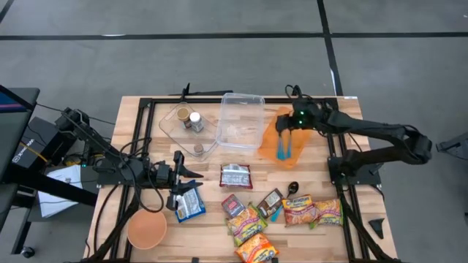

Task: Pick & Place Food Item
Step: Put the red noodle pack into the white bin

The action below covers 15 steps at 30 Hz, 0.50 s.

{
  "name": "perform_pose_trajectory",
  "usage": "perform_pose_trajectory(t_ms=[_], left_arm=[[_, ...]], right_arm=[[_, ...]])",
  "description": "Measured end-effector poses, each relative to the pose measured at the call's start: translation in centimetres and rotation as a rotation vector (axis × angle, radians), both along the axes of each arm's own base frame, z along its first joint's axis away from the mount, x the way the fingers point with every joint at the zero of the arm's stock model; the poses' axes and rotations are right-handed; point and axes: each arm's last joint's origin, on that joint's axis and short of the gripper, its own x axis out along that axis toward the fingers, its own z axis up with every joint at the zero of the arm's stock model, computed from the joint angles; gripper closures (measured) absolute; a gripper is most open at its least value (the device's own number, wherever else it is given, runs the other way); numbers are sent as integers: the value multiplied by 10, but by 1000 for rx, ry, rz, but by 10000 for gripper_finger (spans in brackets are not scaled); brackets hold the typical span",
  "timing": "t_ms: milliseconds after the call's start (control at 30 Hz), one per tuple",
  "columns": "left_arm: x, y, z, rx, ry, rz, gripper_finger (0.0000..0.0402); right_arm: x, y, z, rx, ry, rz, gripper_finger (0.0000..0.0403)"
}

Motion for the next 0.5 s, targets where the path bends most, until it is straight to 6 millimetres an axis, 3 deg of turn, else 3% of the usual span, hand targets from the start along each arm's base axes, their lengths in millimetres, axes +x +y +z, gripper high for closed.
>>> perform_pose_trajectory(t_ms=[133, 300, 500], left_arm=[[0, 0, 0, 2, -1, 0, 307], [0, 0, 0, 31, -1, 4, 307], [0, -3, 1, 37, -18, -81, 307]], right_arm=[[-1, 30, 21, -72, -67, 231, 246], [0, 82, 38, -110, -155, 525, 250], [-4, 134, 43, -13, -230, 686, 261]])
